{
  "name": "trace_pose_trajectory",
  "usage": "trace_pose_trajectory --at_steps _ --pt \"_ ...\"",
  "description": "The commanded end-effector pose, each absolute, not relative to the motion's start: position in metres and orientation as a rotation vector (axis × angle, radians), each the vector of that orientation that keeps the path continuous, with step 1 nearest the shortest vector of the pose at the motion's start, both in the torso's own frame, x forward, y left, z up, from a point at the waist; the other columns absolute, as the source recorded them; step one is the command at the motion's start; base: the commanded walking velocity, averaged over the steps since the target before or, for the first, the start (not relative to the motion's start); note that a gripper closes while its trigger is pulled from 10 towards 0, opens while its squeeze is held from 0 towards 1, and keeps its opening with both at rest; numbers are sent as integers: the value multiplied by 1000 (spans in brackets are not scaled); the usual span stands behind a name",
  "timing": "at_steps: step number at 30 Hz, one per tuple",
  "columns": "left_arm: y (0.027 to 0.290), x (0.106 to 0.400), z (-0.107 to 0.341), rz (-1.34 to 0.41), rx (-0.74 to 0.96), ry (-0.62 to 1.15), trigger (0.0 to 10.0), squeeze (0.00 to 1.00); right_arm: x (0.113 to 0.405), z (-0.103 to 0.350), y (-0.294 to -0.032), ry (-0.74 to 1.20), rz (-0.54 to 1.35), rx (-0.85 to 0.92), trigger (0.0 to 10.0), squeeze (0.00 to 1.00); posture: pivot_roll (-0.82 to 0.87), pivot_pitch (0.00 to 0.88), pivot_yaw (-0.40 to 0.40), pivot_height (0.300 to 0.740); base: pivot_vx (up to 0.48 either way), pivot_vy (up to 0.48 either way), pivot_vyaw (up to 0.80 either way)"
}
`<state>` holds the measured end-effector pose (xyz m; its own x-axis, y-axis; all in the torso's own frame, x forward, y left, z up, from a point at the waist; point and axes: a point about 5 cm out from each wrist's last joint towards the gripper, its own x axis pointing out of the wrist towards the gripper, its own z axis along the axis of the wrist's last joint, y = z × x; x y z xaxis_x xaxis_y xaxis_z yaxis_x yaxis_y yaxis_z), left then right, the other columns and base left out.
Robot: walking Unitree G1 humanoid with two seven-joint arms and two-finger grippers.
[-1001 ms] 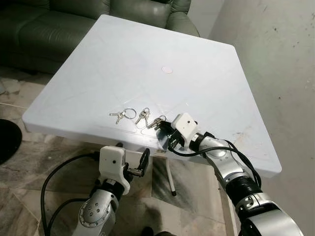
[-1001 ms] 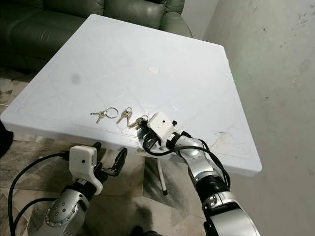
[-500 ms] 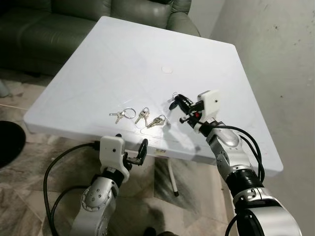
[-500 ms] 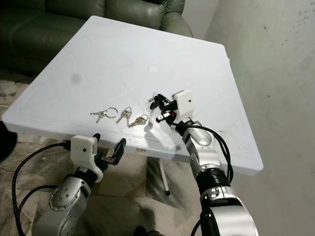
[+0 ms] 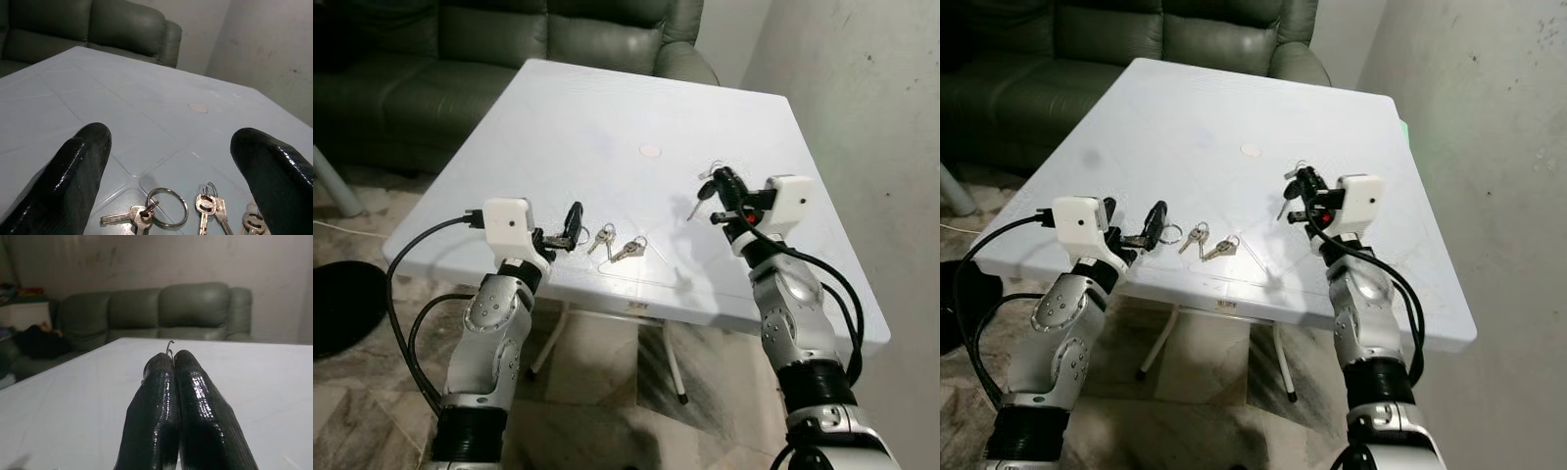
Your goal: Hang keys on a hook
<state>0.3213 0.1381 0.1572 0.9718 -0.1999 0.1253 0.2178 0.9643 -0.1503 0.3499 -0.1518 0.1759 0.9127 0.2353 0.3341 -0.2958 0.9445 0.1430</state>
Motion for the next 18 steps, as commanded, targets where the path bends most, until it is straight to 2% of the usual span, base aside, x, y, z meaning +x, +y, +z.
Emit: trace_pose_trajectory --at_steps 1,6,10,18 --pt "141 324 159 -231 -188 -123 10000 0 346 184 -164 -351 197 140 10000 0 6 0 -84 740 0 0 0" --pt "153 327 159 -204 -240 -134 10000 0 340 179 -172 -277 150 182 10000 0 -3 0 -77 740 0 0 0" --pt "161 327 159 -184 -262 -133 10000 0 334 174 -175 -267 102 60 10000 0 -11 0 -66 740 0 0 0" --pt "178 324 152 -150 -234 -119 10000 0 319 162 -175 -225 75 -33 10000 0 -26 0 -54 740 0 0 0"
